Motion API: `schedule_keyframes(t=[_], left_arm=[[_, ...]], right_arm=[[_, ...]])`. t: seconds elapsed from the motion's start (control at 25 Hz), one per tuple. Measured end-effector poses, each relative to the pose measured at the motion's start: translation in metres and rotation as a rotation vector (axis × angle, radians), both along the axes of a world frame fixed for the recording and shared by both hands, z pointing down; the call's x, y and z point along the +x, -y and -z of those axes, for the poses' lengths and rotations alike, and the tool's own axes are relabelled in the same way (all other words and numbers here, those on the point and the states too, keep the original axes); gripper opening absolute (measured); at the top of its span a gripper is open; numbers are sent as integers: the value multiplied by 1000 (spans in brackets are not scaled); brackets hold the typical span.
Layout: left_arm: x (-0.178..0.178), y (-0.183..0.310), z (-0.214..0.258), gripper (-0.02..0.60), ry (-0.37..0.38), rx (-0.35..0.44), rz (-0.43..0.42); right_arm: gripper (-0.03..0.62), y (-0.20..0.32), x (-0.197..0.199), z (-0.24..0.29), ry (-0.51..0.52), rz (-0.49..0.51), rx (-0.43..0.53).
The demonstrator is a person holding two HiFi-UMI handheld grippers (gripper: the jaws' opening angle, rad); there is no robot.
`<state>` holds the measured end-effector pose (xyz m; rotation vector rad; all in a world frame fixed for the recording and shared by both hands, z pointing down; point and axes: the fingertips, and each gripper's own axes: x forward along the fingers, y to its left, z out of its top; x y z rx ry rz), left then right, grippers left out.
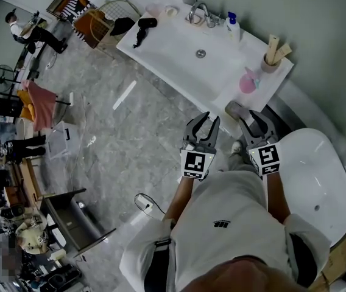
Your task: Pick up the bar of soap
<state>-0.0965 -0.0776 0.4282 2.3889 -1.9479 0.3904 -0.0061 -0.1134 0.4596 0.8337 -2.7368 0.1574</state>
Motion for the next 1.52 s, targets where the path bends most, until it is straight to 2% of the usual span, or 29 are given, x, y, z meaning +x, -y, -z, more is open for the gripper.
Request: schedule_keyframes(t=[0.56,0.76,1.04,1.52], left_arm=[[8,65,-26,126,18,-74,45],[7,81,-39,126,17,-103,27],[-2,93,-63,126,-4,-155,-33],[-15,110,-111,127,-49,-245,-208]], right_arm=[[166,70,13,-35,-38,56,-74],[166,82,10,-48,-51,57,-100],[166,89,-3,-62,-99,63,-137],[166,92,-18,-107,-250,24,-203]])
